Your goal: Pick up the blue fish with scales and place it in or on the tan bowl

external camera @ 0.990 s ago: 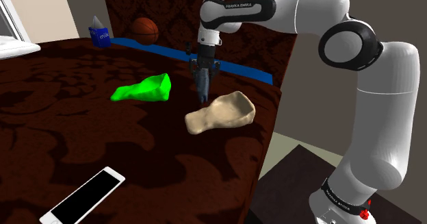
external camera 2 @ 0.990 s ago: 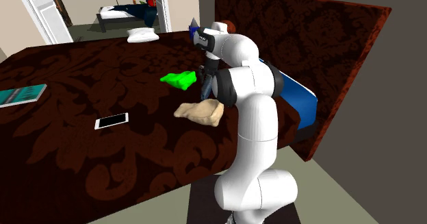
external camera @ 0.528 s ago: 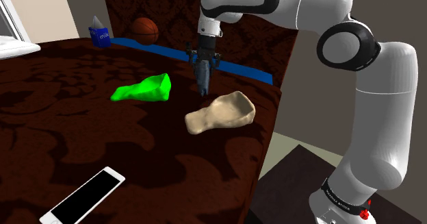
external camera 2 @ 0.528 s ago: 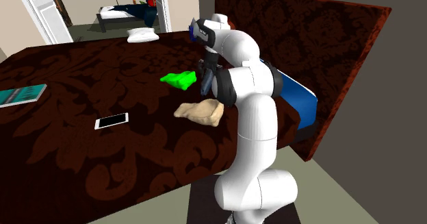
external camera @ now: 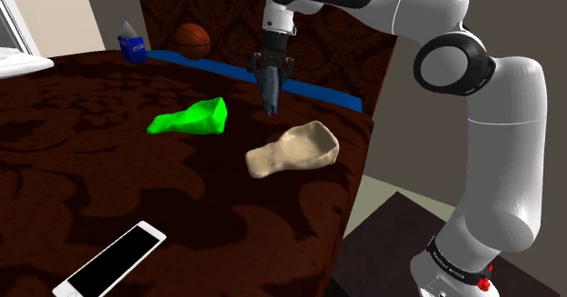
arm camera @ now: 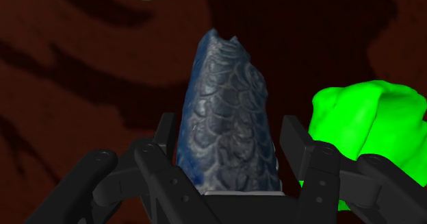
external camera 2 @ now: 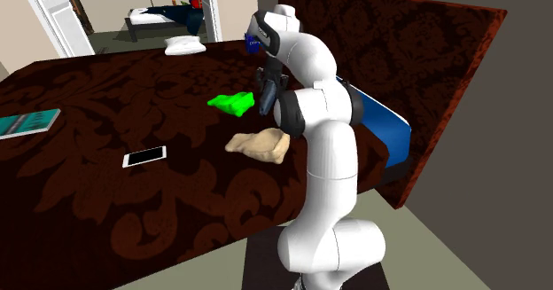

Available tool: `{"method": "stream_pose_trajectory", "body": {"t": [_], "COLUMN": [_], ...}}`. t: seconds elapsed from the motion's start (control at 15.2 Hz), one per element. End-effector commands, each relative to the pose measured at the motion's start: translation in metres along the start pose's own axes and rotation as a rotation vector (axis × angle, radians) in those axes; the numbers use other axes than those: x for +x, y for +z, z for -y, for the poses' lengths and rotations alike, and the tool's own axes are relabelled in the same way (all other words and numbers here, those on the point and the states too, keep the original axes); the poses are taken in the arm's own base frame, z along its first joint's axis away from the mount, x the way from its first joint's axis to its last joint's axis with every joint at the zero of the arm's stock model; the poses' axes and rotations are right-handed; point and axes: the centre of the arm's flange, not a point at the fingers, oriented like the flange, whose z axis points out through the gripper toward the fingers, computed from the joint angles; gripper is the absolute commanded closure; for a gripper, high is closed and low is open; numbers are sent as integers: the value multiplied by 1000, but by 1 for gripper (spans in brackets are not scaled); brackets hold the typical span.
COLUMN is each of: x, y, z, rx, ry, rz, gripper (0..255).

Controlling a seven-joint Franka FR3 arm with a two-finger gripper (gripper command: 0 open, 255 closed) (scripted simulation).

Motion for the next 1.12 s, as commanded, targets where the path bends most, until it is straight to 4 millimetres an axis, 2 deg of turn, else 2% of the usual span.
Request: {"method": "stream_pose_trajectory", "body": {"t": [0.0,1.06], "x": [-1,-192], "y": [-7,17], "z": [0,-81], "rx": [0,0], "ry": [0,0], "rz": [0,0], "gripper": [255,255]}}
